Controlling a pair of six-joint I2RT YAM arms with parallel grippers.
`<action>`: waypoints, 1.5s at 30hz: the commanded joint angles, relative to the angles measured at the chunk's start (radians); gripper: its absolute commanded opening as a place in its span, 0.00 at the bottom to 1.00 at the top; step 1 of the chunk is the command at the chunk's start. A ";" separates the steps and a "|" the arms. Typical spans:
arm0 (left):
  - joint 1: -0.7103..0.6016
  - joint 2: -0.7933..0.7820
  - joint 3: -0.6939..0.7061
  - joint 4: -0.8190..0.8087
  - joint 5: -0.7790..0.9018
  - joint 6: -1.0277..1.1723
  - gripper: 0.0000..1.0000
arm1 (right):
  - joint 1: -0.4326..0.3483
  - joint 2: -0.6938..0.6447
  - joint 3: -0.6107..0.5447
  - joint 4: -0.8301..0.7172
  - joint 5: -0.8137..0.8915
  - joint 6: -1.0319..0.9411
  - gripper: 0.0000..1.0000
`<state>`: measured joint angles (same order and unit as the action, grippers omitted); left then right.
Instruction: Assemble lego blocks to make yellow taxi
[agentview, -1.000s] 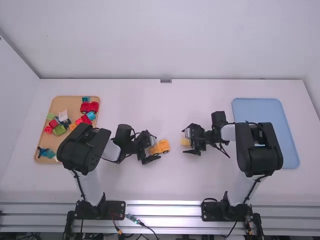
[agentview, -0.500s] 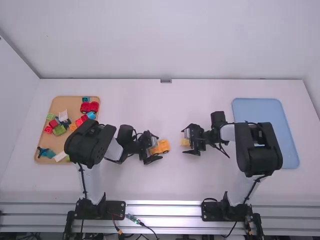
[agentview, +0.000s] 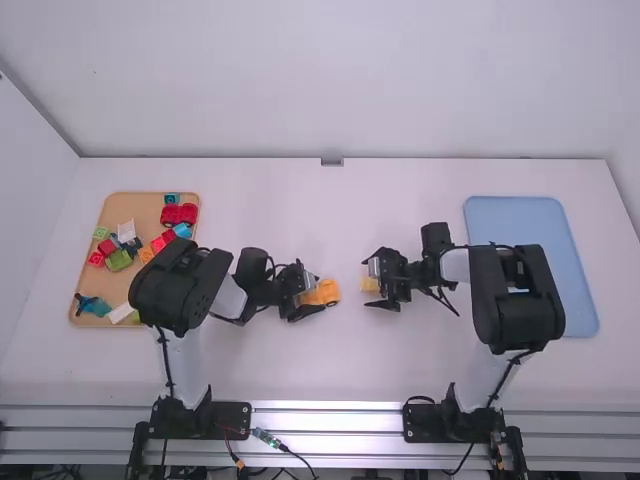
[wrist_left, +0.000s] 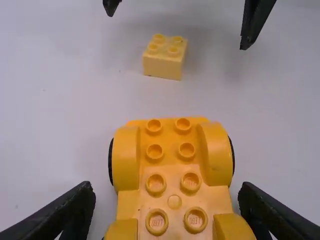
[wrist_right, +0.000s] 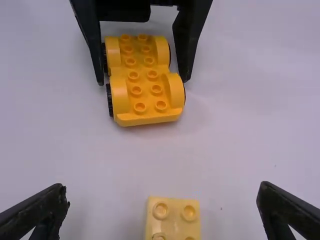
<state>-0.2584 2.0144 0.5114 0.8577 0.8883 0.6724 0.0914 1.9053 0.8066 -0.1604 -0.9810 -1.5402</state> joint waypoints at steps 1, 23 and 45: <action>-0.006 0.016 0.006 -0.018 0.009 0.046 0.66 | 0.000 0.012 0.011 -0.005 -0.014 -0.001 0.99; 0.010 0.016 0.237 -0.546 0.066 0.407 0.52 | 0.001 0.050 0.011 0.053 0.028 0.077 0.82; 0.010 0.016 0.224 -0.506 0.072 0.412 0.54 | -0.025 0.150 0.002 0.157 -0.076 0.117 0.75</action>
<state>-0.2535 2.0144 0.7456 0.3557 0.9413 1.0740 0.0654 2.0262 0.8047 -0.0025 -1.0351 -1.4574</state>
